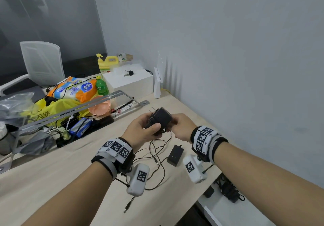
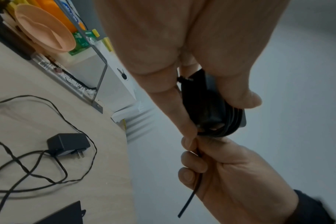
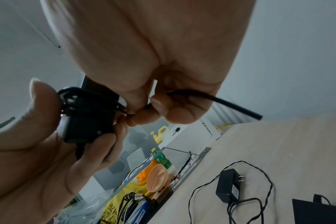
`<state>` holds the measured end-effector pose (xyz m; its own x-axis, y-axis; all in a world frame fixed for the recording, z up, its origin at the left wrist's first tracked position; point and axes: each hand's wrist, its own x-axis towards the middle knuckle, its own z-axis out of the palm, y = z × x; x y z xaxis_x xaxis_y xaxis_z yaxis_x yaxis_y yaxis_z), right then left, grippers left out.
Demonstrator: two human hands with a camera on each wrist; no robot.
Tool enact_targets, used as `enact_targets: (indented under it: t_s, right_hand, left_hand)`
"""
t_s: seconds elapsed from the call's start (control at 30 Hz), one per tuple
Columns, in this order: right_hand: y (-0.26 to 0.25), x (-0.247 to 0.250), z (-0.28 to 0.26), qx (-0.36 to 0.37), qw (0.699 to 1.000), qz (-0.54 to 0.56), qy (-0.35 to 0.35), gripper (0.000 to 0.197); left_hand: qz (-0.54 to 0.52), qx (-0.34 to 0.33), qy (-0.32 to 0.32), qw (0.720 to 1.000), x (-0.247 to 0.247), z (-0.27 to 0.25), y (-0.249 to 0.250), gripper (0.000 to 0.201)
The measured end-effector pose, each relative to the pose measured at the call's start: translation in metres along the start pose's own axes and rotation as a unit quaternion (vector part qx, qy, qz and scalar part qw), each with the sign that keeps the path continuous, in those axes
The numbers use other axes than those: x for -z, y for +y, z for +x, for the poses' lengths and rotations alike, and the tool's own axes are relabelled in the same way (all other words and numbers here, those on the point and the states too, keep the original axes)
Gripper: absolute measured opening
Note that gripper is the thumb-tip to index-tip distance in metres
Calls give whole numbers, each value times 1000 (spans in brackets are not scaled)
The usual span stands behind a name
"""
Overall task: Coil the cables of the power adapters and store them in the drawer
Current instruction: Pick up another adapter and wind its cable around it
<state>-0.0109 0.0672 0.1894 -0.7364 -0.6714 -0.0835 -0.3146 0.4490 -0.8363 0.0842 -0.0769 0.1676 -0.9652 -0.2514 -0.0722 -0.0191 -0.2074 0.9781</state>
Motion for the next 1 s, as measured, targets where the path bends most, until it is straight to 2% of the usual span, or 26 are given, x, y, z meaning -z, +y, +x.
enact_targets:
  t_s: [0.13, 0.3, 0.4, 0.5, 0.53, 0.67, 0.8, 1.0]
  right_hand:
    - [-1, 2, 0, 3, 1000, -19, 1, 30]
    - [0, 1, 0, -3, 1000, -28, 11, 28]
    - [1, 2, -1, -11, 1000, 15, 14, 28]
    - [4, 3, -1, -33, 997, 52, 44, 6]
    - [4, 4, -1, -35, 995, 72, 59, 3]
    - [1, 6, -1, 4, 986, 129, 104, 10]
    - [-4, 0, 4, 62, 983, 132, 113, 21]
    - [-5, -3, 13, 86, 973, 106, 186, 17]
  left_hand:
    - [-44, 27, -30, 998, -3, -2, 0, 47]
    - [-59, 32, -30, 997, -6, -1, 1, 53]
    - [-61, 22, 7, 998, -7, 1, 1, 45]
    - [-87, 19, 83, 993, -4, 6, 2, 35]
    - [-84, 22, 106, 991, -2, 8, 2, 34]
    - [-48, 39, 167, 984, 4, 14, -4, 33]
    - [-7, 48, 183, 982, 1, 16, -5, 35]
    - [0, 28, 170, 985, -9, 16, -6, 38]
